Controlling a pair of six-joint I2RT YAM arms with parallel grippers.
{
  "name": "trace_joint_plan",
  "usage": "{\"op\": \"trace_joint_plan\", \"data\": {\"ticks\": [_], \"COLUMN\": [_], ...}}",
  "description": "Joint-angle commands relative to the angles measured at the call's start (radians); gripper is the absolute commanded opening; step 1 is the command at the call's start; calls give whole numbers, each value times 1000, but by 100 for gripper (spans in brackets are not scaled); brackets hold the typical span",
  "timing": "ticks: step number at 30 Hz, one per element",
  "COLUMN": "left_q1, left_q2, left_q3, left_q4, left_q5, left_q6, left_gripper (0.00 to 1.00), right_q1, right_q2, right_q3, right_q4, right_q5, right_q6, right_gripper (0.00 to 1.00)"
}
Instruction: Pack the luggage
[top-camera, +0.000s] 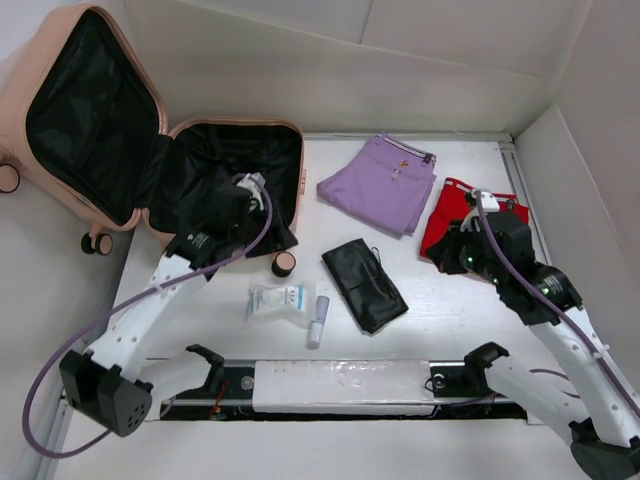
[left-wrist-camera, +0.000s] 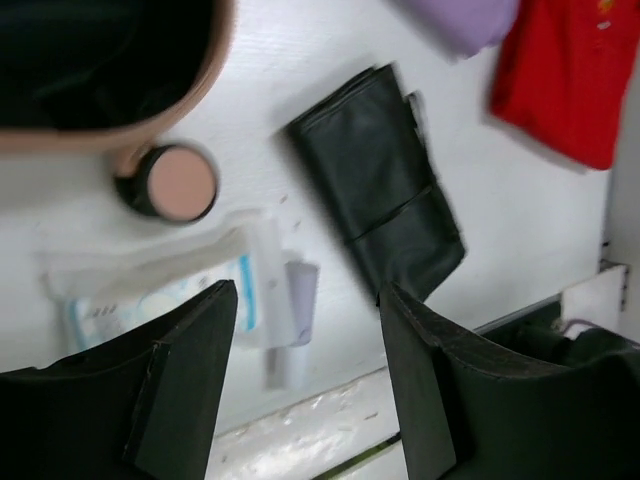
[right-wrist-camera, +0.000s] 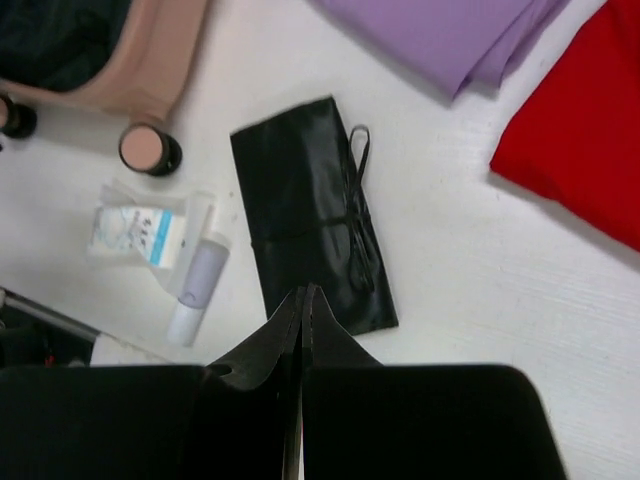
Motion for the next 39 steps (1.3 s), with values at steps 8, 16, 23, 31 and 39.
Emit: {"op": "trace_joint_plan", "data": {"ticks": [8, 16, 23, 31, 39], "left_q1": [3, 3, 3, -103, -112], "left_q2": [-189, -161, 25, 229, 283], "left_q3": [-305, -327, -261, -243, -241], "left_q4": [-73, -56, -82, -105, -68], "left_q5": [-32, -16, -151, -280, -306], "left_q6": [-37, 17, -10, -42, -73], "left_gripper": [44, 74, 69, 52, 0], "right_q1": [139, 232, 278, 278, 278], "right_q2": [177, 361, 401, 373, 382], "right_q3": [-62, -14, 6, -32, -124], "right_q4": [158, 212, 234, 252, 252], "right_q5": [-39, -19, -7, 12, 53], "right_q6": [49, 72, 92, 92, 92], "right_gripper": [24, 44, 45, 48, 75]}}
